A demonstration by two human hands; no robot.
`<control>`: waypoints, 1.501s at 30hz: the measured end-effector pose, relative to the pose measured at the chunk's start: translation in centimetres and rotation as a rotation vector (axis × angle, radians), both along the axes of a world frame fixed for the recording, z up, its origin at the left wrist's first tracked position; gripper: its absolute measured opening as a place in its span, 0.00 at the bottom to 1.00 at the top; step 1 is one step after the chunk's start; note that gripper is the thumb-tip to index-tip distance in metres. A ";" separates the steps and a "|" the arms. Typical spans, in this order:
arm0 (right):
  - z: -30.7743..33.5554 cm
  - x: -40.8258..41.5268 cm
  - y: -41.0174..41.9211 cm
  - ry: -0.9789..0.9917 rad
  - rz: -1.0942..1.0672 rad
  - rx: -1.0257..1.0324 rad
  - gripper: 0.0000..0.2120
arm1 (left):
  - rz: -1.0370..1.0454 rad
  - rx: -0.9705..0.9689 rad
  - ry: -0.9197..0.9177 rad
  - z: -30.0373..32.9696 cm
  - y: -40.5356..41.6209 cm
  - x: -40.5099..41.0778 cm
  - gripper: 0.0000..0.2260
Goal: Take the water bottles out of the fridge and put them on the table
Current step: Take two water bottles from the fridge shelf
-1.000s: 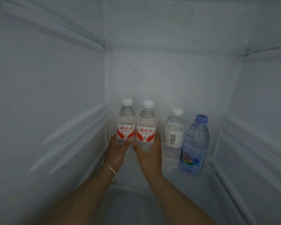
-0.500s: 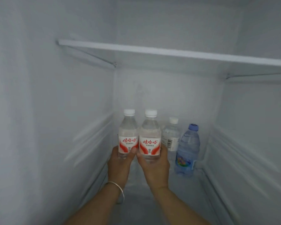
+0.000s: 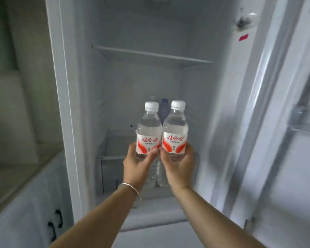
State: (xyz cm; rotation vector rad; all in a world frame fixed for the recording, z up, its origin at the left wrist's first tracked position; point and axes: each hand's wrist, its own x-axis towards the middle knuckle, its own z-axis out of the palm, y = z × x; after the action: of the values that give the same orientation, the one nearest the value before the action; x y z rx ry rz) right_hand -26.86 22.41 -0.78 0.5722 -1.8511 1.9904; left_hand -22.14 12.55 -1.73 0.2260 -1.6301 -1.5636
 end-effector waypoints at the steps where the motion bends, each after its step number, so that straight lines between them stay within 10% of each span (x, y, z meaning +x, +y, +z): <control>1: -0.1 1.8 1.6 -0.007 -0.018 0.006 0.28 | -0.021 0.001 0.002 0.1 1.6 1.6 0.25; 28: -3.3 33.8 56.4 -0.177 -0.685 0.033 0.27 | -0.733 -0.003 -0.103 -3.1 55.2 26.6 0.23; 45: -3.7 17.2 77.6 -0.216 -0.817 0.045 0.29 | -0.802 0.041 -0.152 -3.3 77.0 8.9 0.16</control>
State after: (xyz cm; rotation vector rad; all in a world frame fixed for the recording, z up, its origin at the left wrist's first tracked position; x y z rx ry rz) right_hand -9.62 99.99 -4.49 -0.3723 -1.8261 1.4819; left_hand -13.29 89.59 -5.03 -0.3460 -1.9322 -2.2066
